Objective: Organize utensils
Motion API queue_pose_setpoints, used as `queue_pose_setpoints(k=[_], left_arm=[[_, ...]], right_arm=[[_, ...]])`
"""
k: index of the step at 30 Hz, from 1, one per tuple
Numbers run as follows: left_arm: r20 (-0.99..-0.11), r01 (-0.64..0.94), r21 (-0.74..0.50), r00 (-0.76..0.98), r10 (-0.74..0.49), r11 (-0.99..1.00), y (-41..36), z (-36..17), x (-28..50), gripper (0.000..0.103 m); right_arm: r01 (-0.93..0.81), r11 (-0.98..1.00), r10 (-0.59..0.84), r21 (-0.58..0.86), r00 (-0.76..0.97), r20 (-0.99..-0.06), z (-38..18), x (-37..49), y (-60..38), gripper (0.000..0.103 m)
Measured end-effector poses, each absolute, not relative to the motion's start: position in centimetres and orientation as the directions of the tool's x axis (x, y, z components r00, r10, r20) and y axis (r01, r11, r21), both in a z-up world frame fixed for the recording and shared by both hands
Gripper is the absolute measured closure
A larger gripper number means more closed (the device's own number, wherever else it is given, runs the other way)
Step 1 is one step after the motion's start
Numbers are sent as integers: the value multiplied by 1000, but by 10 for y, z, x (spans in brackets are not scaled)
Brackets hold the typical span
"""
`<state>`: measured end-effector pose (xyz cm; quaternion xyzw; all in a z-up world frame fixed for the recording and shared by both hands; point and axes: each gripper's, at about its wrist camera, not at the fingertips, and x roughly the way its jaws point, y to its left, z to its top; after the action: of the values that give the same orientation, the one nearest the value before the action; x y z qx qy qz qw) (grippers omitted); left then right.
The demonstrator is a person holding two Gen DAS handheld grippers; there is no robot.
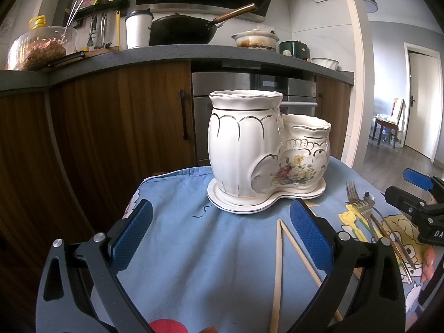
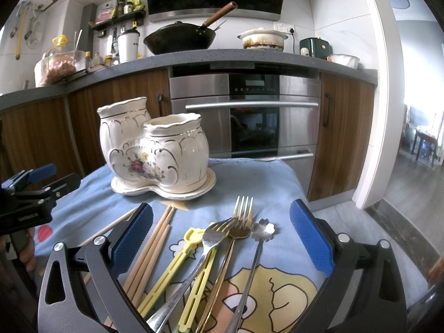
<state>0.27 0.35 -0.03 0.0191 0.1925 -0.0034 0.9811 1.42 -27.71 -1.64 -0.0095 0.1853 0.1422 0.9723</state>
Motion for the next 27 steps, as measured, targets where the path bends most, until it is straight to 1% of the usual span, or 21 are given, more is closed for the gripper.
queue_pose_setpoints(k=[12,15,19,23,25,26,27], left_arm=[[-391,53,43,920,-32,998,-2,-3,5,5],[-419,66,44,907,-41,997,-4,-6,9,5],[-454,75,17,889,-59,997,-2,-9,14,5],[-482,73,13,874,-58,997,-4,-12,18,5],[-488,76,31,871,-52,997,-6,-14,18,5],[-487,78,37,872,-50,996,-7,-14,18,5],[-486,81,40,872,-51,996,-7,-14,18,5]], right_arm=[[-279,960,265,14,892,-367,-13,8,-275,5],[-287,958,260,-8,878,-401,-24,12,-273,5],[-267,964,231,-15,859,-458,-25,17,-275,5],[-239,971,211,15,824,-525,-24,23,-290,5],[-223,974,201,28,810,-550,-24,26,-295,8],[-209,977,190,33,803,-564,-25,28,-300,15],[-201,979,183,32,799,-574,-25,30,-301,25]])
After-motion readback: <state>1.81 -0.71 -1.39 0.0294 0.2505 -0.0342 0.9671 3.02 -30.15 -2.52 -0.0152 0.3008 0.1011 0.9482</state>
